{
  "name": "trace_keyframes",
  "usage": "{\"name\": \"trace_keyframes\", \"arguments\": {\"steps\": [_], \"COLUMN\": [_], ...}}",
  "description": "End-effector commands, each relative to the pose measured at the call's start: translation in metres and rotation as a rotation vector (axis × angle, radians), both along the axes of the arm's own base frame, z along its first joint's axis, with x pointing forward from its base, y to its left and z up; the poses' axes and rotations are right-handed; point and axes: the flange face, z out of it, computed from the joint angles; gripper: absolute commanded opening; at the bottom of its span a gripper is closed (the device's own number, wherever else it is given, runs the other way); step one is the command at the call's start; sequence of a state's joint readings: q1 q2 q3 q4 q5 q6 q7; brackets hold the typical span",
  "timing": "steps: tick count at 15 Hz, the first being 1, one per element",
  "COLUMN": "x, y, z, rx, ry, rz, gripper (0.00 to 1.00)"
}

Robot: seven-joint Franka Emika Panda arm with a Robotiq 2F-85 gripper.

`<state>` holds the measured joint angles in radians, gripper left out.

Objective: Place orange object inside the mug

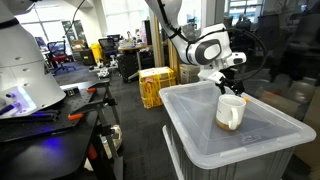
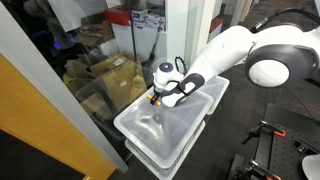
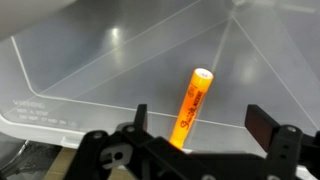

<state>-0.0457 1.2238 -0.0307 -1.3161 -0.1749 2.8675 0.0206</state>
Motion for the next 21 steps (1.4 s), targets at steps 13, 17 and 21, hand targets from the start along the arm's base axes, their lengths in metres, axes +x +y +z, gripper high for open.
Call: {"name": "trace_keyframes", "arguments": {"steps": [13,17,21], "x": [0.020,0.023,0.025], "y": [0.002,0.000,-0.003], "z": [-0.016,-0.017,-0.017], "rx": [0.046,0.046,0.050], "ry": [0.046,0.049,0.048], "rz": [-0.021,-0.025,-0.029], "gripper": [0.69,0.37,0.08]}}
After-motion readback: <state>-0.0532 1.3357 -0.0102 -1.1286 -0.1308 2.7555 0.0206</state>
